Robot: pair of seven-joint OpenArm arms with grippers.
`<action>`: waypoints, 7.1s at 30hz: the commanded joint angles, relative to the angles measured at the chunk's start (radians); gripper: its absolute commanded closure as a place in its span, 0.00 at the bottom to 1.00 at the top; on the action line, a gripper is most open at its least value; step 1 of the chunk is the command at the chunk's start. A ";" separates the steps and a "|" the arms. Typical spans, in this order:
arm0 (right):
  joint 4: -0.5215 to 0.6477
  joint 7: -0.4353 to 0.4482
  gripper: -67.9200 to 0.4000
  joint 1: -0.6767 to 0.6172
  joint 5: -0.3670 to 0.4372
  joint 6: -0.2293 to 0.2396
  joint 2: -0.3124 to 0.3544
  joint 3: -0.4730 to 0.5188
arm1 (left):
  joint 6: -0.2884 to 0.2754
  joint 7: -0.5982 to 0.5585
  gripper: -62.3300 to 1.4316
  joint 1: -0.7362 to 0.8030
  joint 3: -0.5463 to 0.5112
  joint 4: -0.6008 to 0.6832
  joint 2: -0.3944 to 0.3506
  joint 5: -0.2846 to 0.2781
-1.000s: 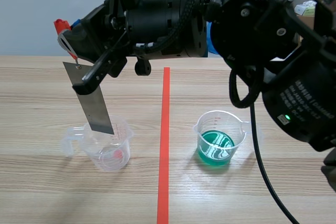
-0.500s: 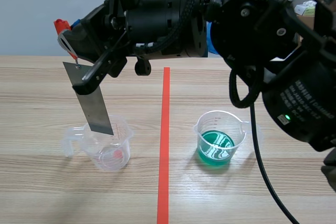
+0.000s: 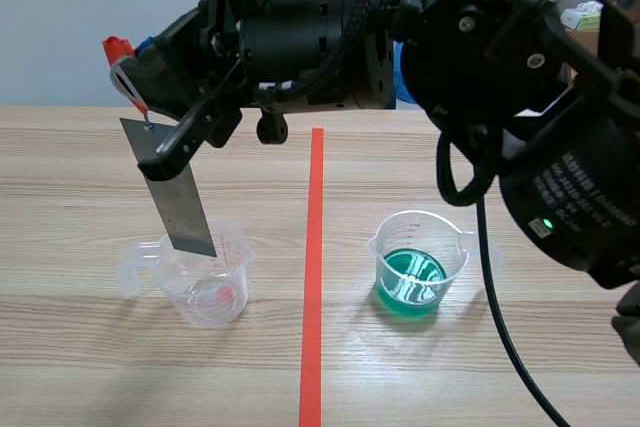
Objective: Do the redox reaction experiment
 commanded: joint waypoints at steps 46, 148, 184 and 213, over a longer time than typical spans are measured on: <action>0.011 0.023 0.99 0.012 0.008 -0.002 -0.003 0.003 | 0.002 -0.018 0.01 0.001 -0.005 0.006 0.005 -0.010; -0.341 0.460 0.00 0.011 -0.516 0.177 -0.018 -0.123 | 0.002 -0.018 0.01 0.001 -0.005 0.006 0.005 -0.010; -0.341 0.465 0.00 0.011 -0.515 0.177 -0.018 -0.123 | 0.002 -0.021 0.01 0.001 -0.005 0.006 0.005 -0.010; -0.340 0.465 0.00 0.012 -0.515 0.177 -0.021 -0.123 | 0.002 -0.021 0.01 0.001 -0.005 0.006 0.005 -0.010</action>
